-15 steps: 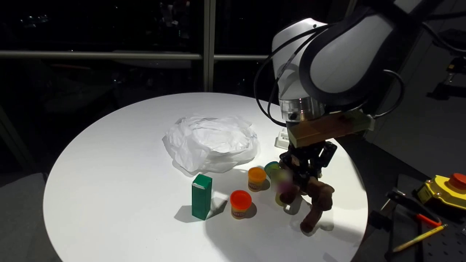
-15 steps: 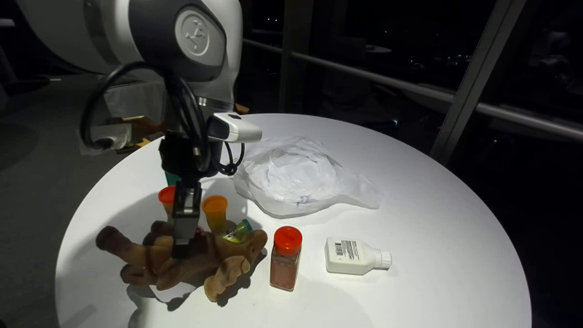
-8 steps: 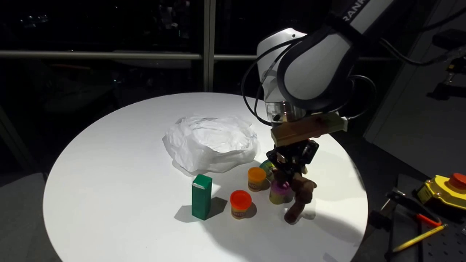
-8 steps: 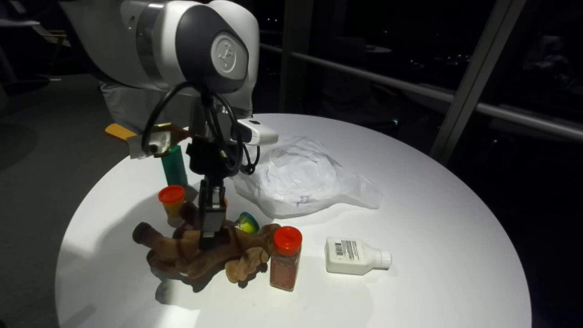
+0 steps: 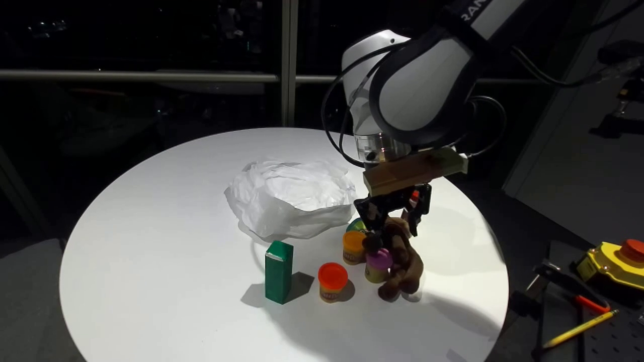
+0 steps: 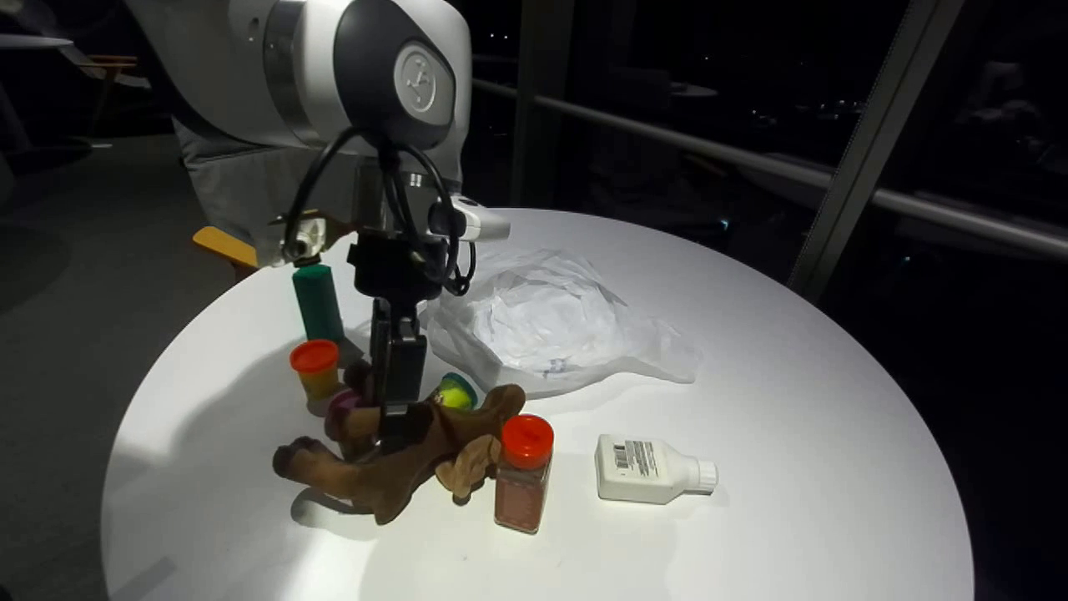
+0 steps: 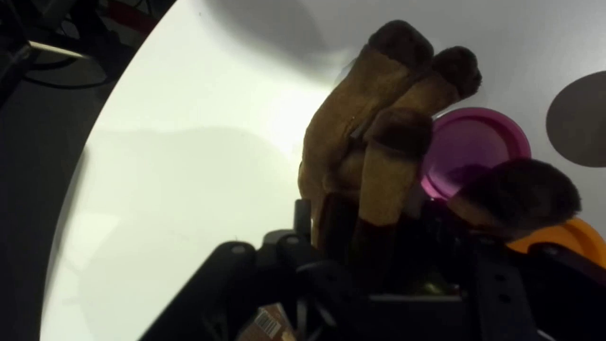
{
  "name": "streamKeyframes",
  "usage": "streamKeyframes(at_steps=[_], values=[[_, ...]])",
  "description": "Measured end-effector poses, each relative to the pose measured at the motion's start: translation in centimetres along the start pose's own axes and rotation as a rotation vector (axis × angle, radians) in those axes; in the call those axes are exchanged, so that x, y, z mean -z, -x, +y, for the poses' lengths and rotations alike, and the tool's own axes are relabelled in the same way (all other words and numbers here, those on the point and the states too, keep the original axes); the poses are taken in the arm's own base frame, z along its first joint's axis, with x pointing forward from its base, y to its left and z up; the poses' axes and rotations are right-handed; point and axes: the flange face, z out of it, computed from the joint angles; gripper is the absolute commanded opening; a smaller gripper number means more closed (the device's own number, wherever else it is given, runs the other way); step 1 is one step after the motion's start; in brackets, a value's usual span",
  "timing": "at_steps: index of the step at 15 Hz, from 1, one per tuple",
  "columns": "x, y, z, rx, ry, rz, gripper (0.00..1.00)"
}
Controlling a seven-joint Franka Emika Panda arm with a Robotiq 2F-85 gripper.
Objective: Remove the objects from the plastic bag and put them on the table.
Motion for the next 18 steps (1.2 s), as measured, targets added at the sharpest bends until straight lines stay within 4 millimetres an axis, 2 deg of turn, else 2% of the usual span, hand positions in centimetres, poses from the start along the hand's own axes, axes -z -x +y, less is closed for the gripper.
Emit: streamKeyframes(at_steps=[1, 6, 11, 15, 18], values=[[0.8, 0.0, 0.0, -0.001, -0.011, 0.01, 1.0], [7.3, -0.9, 1.0, 0.023, -0.068, 0.139, 1.0], [15.1, -1.7, 1.6, 0.167, -0.124, 0.335, 1.0], [20.7, -0.8, 1.5, 0.317, -0.196, 0.436, 1.0], [23.4, 0.7, 1.9, 0.428, -0.257, 0.368, 1.0]])
